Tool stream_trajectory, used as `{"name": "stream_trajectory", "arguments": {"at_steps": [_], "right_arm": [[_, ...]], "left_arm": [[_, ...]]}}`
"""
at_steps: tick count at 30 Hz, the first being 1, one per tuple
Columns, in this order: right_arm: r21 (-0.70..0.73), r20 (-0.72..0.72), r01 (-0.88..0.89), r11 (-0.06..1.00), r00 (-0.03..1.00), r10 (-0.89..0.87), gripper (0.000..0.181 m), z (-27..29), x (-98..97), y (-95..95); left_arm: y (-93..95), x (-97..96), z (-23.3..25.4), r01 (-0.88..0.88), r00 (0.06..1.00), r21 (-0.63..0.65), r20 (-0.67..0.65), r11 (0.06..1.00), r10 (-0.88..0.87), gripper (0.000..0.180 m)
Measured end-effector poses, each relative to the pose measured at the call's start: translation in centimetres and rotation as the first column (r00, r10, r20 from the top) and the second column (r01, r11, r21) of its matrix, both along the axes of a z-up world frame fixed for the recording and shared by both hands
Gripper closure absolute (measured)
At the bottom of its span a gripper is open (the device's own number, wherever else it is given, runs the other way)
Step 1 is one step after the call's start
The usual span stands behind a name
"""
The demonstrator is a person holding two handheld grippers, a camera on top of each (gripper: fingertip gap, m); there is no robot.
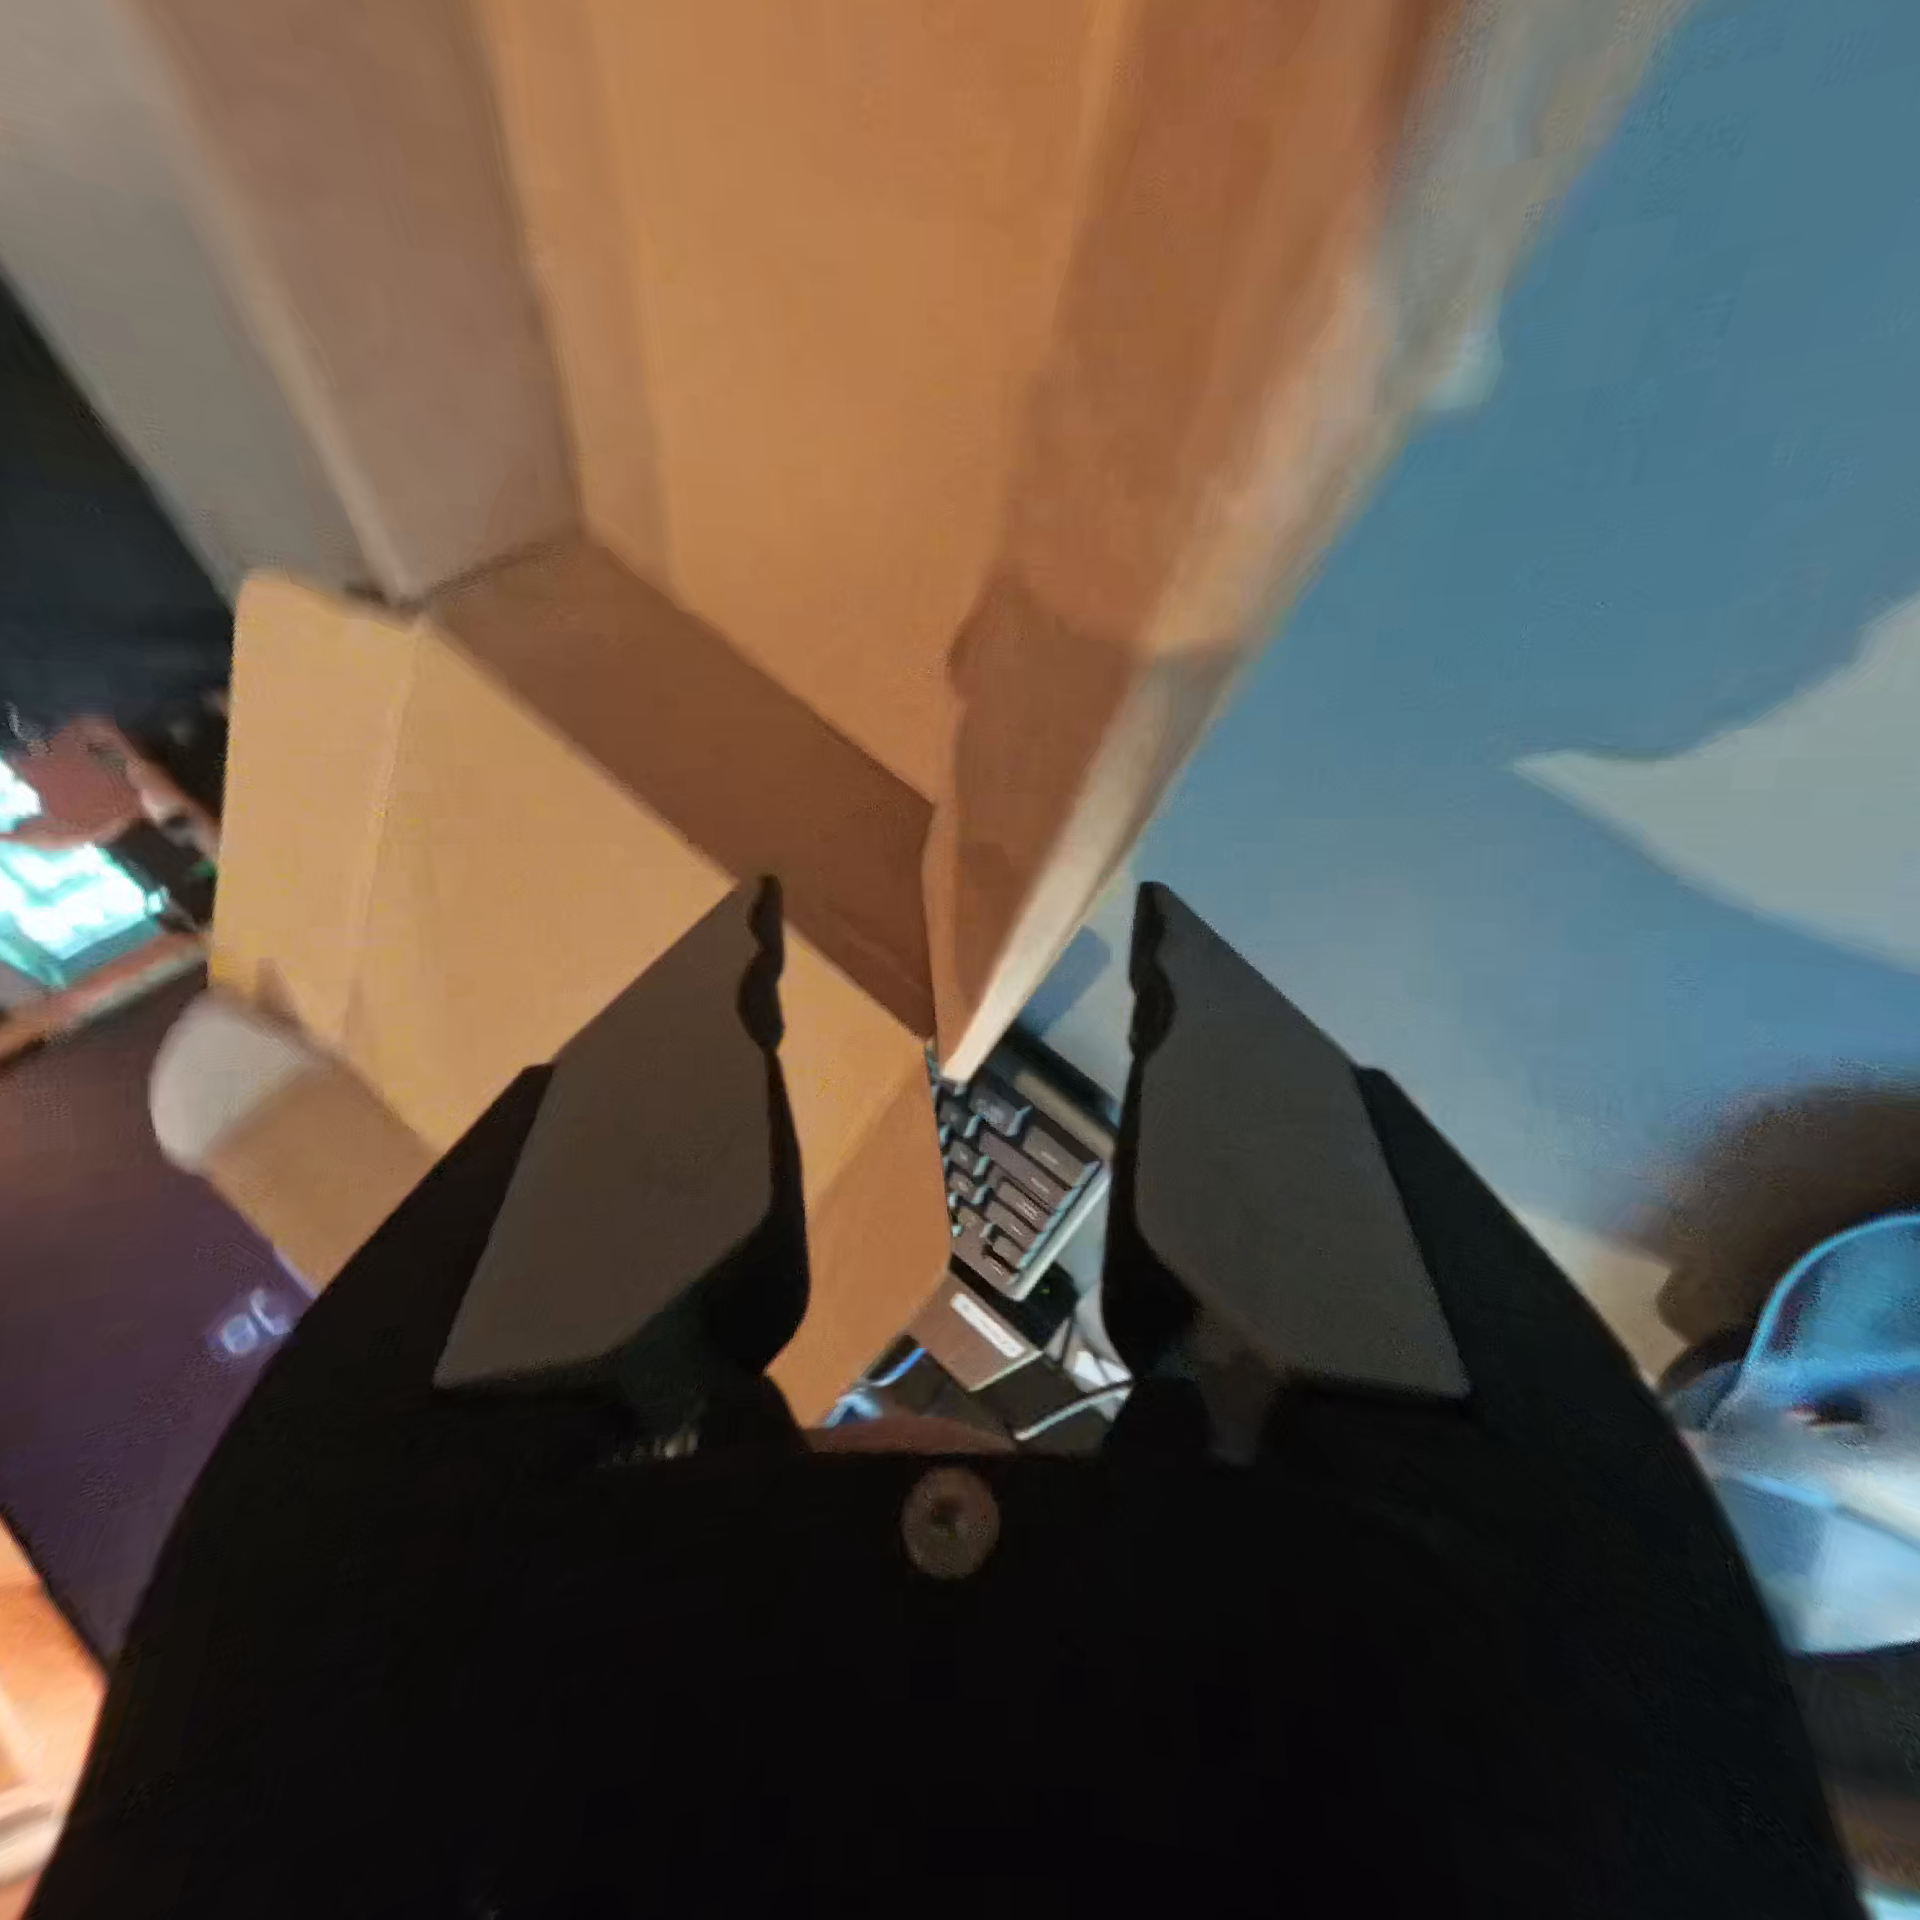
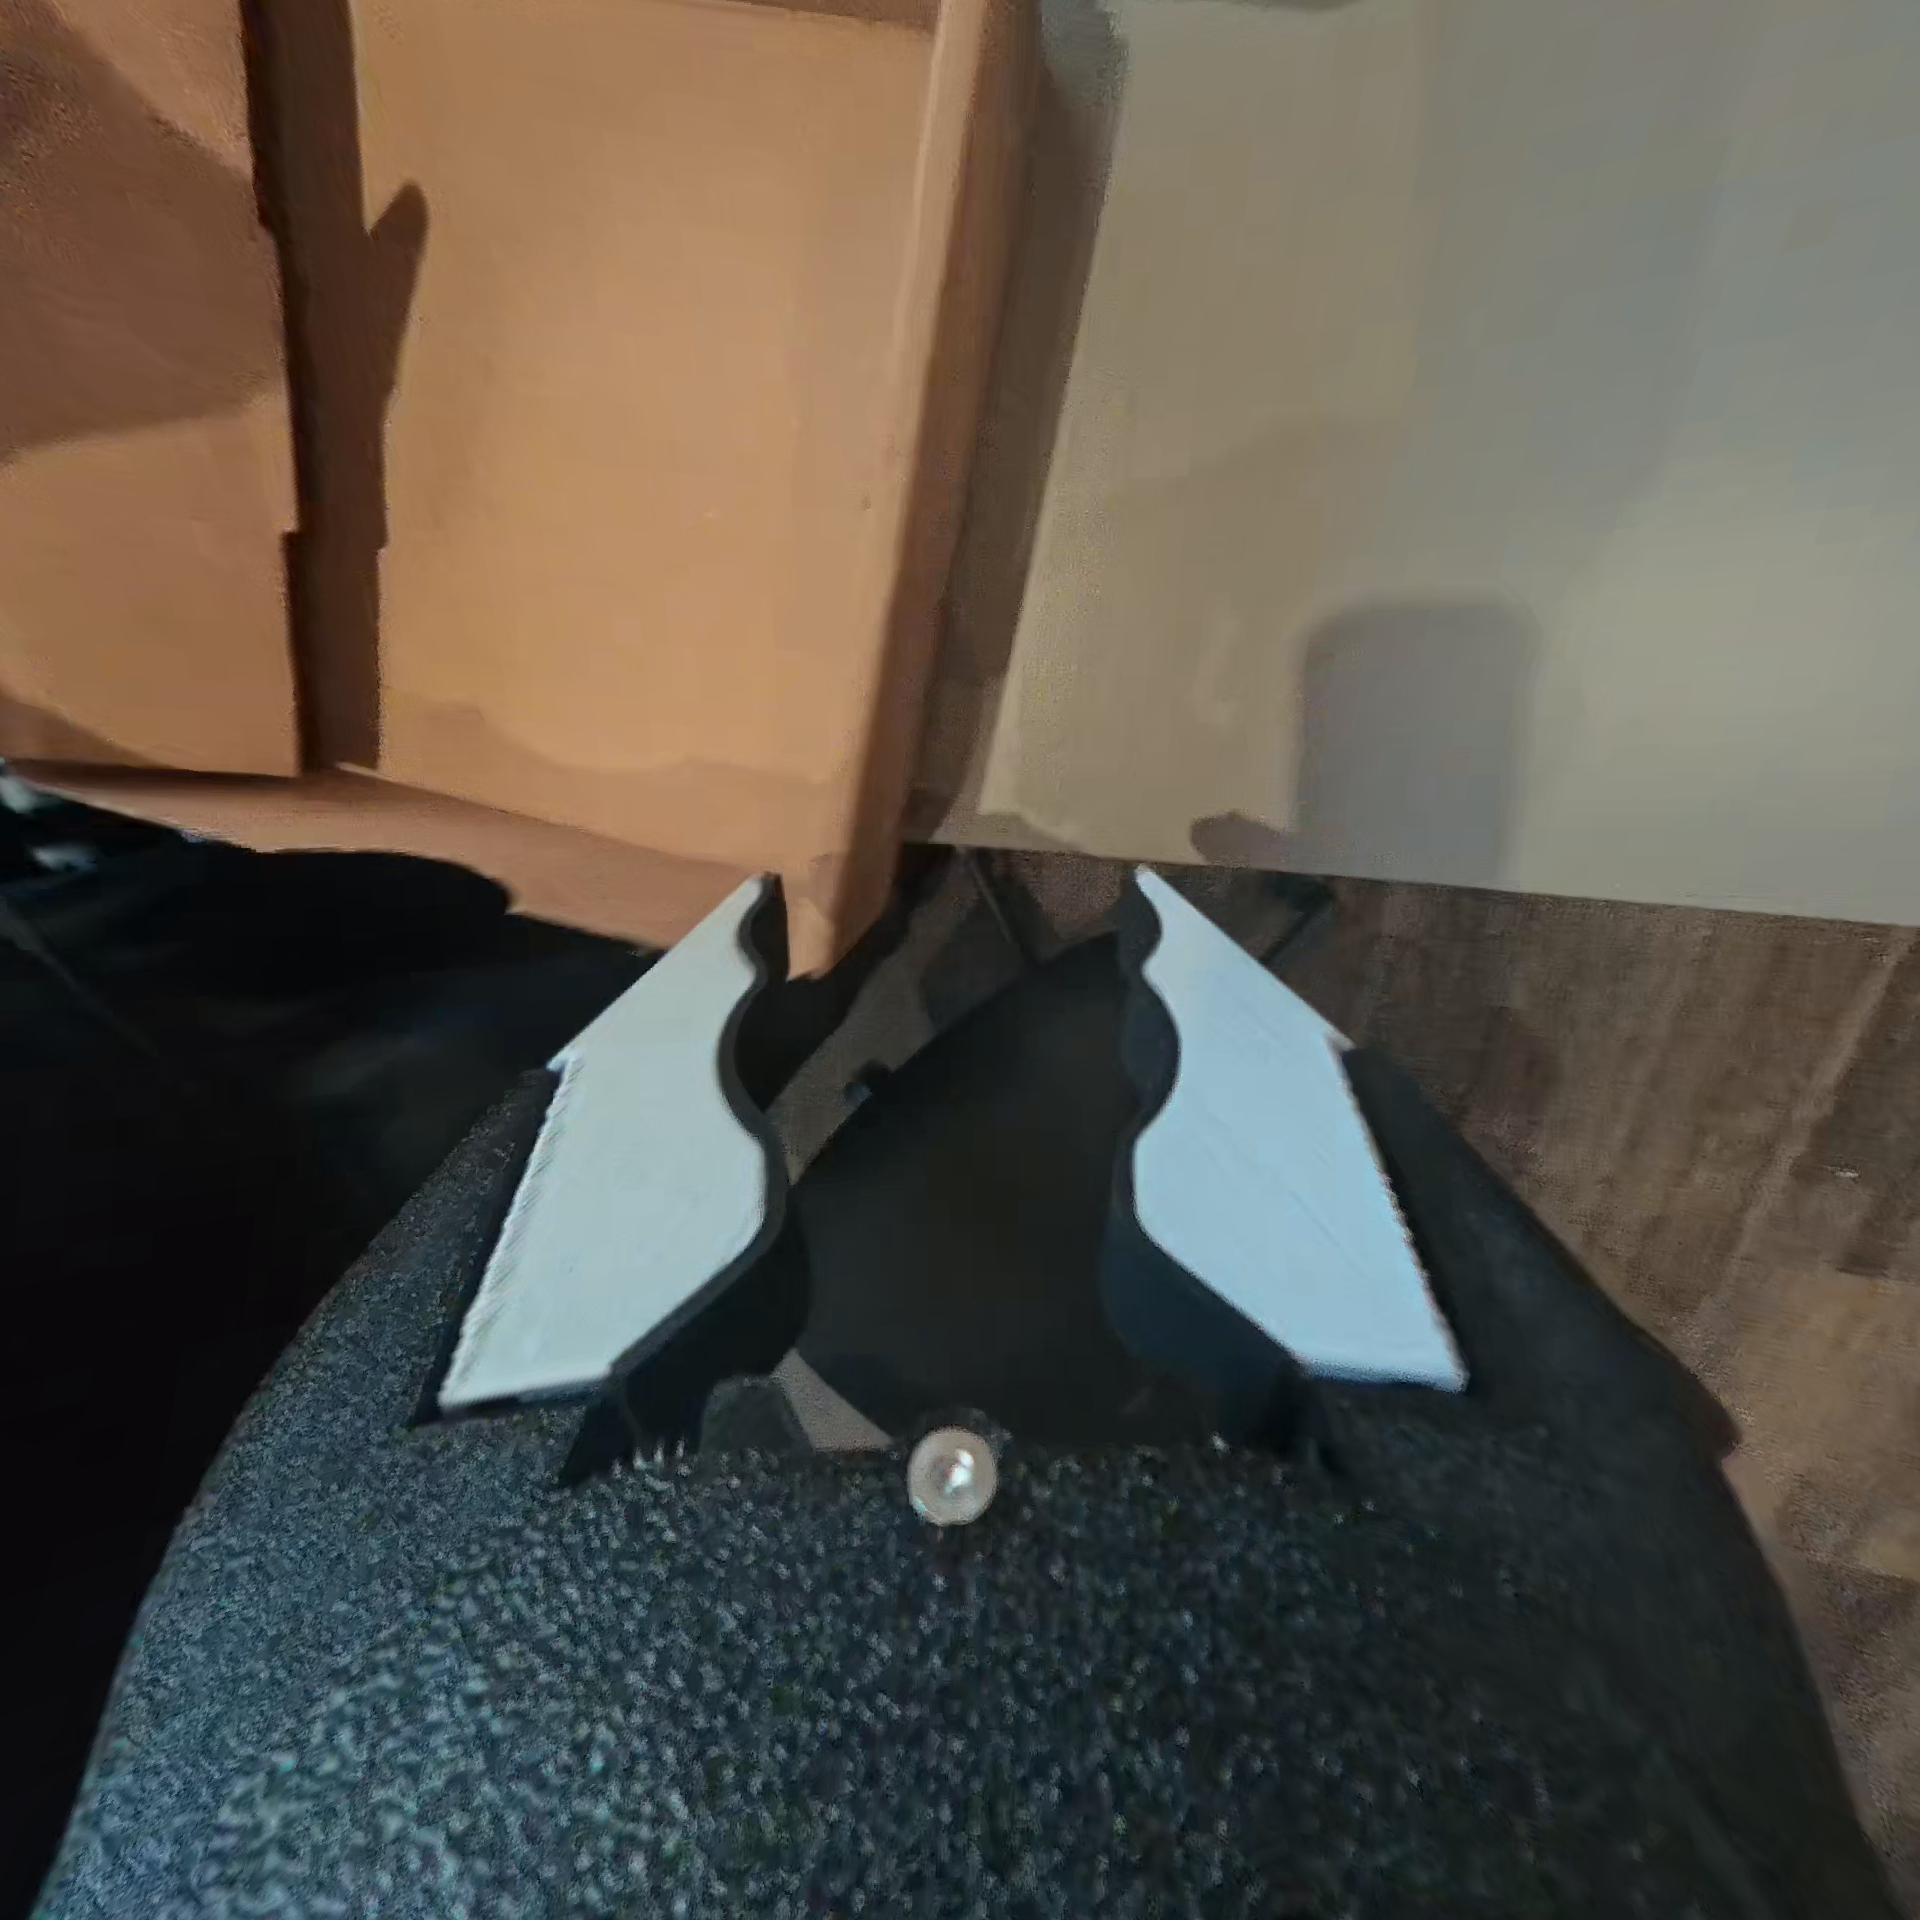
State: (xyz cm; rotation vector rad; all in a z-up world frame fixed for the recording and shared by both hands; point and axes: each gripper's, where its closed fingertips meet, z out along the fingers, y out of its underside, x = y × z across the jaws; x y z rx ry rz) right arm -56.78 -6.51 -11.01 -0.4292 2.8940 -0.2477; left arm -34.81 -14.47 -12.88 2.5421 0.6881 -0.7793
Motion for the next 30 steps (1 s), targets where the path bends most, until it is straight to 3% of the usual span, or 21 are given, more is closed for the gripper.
{"name": "stream_trajectory", "arguments": {"at_steps": [2,4,6,8,10,11,12,13,16,17,19,20,24,26,27,30], "right_arm": [[0.03,0.065,0.025,0.999,0.997,-0.027,0.118,-1.0,0.9,-0.3],[0.068,0.148,0.017,0.998,0.989,-0.026,0.12,-1.7,2.8,-0.1],[0.095,0.156,-0.006,0.995,0.988,-0.009,0.125,-2.5,4.0,0.5],[0.101,0.07,0.005,0.995,0.998,-0.012,0.122,-3.2,3.7,0.8],[-0.03,-0.082,0.027,0.999,0.996,-0.029,0.138,-2.2,2.6,-0.6],[-0.1,-0.098,0.015,0.995,0.995,-0.025,0.148,-1.3,3.1,-1.3],[-0.135,-0.078,0.008,0.991,0.997,-0.019,0.148,-0.7,4.3,-1.7],[-0.138,-0.067,0.017,0.99,0.997,-0.027,0.139,-0.8,5.1,-1.9],[0.041,0.025,0.042,0.998,0.999,-0.043,0.144,-3.6,7.7,-0.3],[0.074,0.009,0.029,0.997,1.0,-0.03,0.149,-4.5,8.0,0.3],[0.106,0.132,-0.024,0.994,0.991,0.01,0.159,-5.0,10.8,1.5],[0.118,0.187,-0.046,0.992,0.982,0.024,0.177,-5.2,12.0,2.1],[0.082,0.241,-0.105,0.991,0.967,0.083,0.172,-4.5,13.5,2.1],[0.099,0.263,-0.18,0.979,0.953,0.149,0.172,-4.3,14.5,2.4],[0.119,0.267,-0.216,0.969,0.947,0.178,0.17,-4.6,15.1,2.8],[0.121,0.365,-0.284,0.951,0.904,0.223,0.181,-4.7,18.6,3.7]], "left_arm": [[-0.5,-0.2,2.5,-0.097,0.983,0.047,-0.153,0.994,0.104,0.1],[-0.2,1.1,4.3,-0.291,0.906,0.213,-0.252,0.933,0.341,0.103],[0.9,2.7,5.2,-0.426,0.778,0.417,-0.283,0.802,0.561,0.103],[1.8,3.7,5.1,-0.502,0.569,0.645,-0.256,0.576,0.781,0.115],[3.2,3.7,3.3,-0.521,0.379,0.818,-0.035,0.244,0.925,0.111],[3.6,3.5,2.1,-0.528,0.306,0.844,0.083,0.096,0.948,0.111],[3.8,3.3,0.6,-0.544,0.243,0.838,0.199,-0.036,0.949,0.106],[4.2,2.9,-0.8,-0.554,0.194,0.816,0.317,-0.163,0.928,0.098],[5.2,0.7,-1.9,-0.453,0.104,0.751,0.58,-0.48,0.808,0.09],[5.0,0.0,-1.6,-0.399,0.1,0.758,0.595,-0.516,0.797,0.094],[4.5,-0.5,-1.0,-0.343,0.091,0.778,0.586,-0.527,0.805,0.097],[4.5,-0.6,-0.8,-0.331,0.089,0.785,0.578,-0.524,0.811,0.095],[5.6,-1.3,-1.1,-0.297,0.095,0.77,0.612,-0.565,0.785,0.095],[5.6,-1.5,-1.3,-0.281,0.113,0.784,0.6,-0.553,0.792,0.131],[5.5,-1.6,-1.4,-0.266,0.113,0.791,0.593,-0.55,0.798,0.139],[4.7,-1.6,-1.9,-0.262,0.075,0.788,0.592,-0.557,0.802,0.142]]}}
